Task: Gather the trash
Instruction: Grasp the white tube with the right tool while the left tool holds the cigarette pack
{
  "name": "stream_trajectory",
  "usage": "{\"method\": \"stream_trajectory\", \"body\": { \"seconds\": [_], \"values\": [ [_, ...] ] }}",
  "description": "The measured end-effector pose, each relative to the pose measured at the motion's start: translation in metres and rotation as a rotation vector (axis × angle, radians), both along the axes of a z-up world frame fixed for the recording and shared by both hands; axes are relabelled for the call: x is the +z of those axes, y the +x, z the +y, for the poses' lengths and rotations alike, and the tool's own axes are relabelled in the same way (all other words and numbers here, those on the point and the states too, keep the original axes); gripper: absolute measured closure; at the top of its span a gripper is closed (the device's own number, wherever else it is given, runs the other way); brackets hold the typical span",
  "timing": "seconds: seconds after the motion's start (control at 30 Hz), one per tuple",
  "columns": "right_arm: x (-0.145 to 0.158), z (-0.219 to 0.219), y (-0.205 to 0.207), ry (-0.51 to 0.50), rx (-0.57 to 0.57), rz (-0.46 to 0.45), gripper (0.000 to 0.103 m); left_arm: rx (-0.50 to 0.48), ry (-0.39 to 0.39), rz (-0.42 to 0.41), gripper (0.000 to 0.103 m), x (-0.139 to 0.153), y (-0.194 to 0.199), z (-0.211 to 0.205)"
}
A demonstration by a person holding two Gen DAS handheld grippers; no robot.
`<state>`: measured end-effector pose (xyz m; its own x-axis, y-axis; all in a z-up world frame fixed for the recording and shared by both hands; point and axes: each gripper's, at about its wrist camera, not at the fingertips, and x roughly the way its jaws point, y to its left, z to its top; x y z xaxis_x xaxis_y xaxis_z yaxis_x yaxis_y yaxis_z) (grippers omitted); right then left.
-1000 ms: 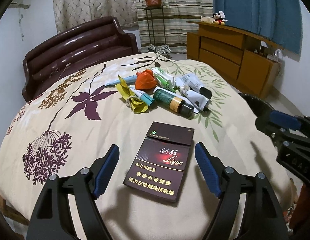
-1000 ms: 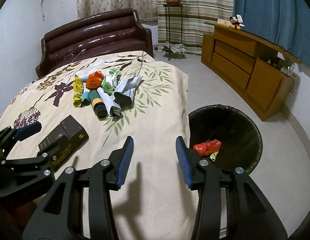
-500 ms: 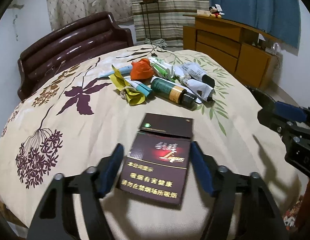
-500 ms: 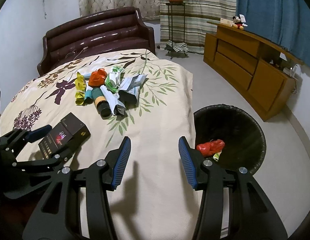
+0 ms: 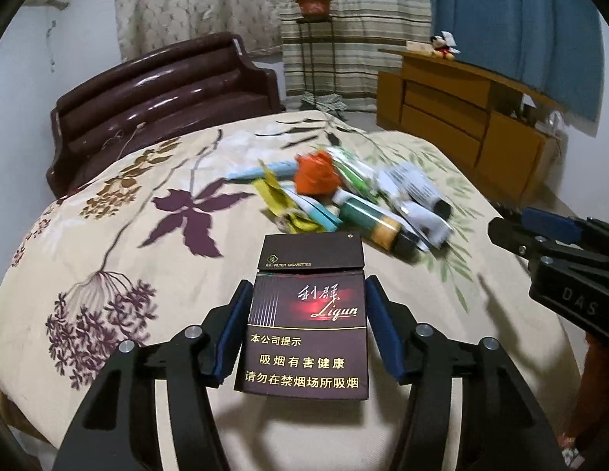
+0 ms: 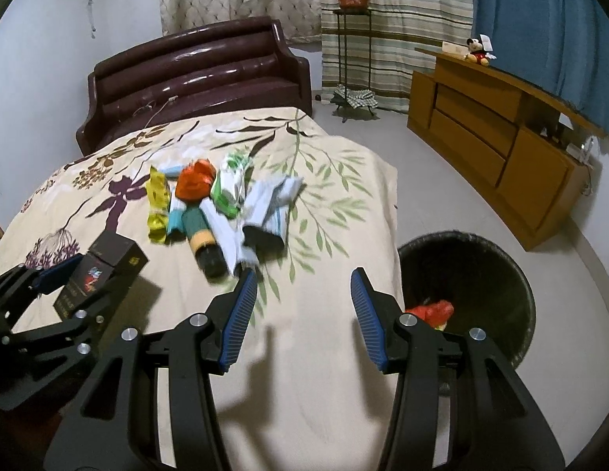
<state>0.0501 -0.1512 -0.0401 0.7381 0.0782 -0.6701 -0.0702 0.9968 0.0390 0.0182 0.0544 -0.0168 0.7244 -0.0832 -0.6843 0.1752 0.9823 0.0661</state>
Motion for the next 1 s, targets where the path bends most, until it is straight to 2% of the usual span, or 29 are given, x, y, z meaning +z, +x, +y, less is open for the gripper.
{"method": "stream_trajectory", "body": {
  "seconds": [0.3, 0.7, 0.8, 0.87, 1.0],
  "values": [
    [0.003, 0.01, 0.041, -0.007, 0.019, 0.001, 0.054, 0.088, -0.034, -0.009, 0.046, 0.01, 0.042, 0.027],
    [-0.012, 0.023, 0.086, -0.021, 0.037, 0.06, 0.056, 0.105, -0.063, 0.026, 0.046, 0.002, 0.076, 0.034],
    [-0.017, 0.023, 0.09, -0.023, 0.04, 0.078, 0.062, 0.102, -0.068, 0.033, 0.046, -0.001, 0.079, 0.032],
    [-0.019, 0.023, 0.092, -0.024, 0.04, 0.088, 0.069, 0.102, -0.071, 0.037, 0.047, -0.001, 0.08, 0.032],
    [-0.022, 0.021, 0.094, -0.017, 0.044, 0.096, 0.074, 0.111, -0.071, 0.039, 0.047, -0.002, 0.08, 0.033]
  ]
}}
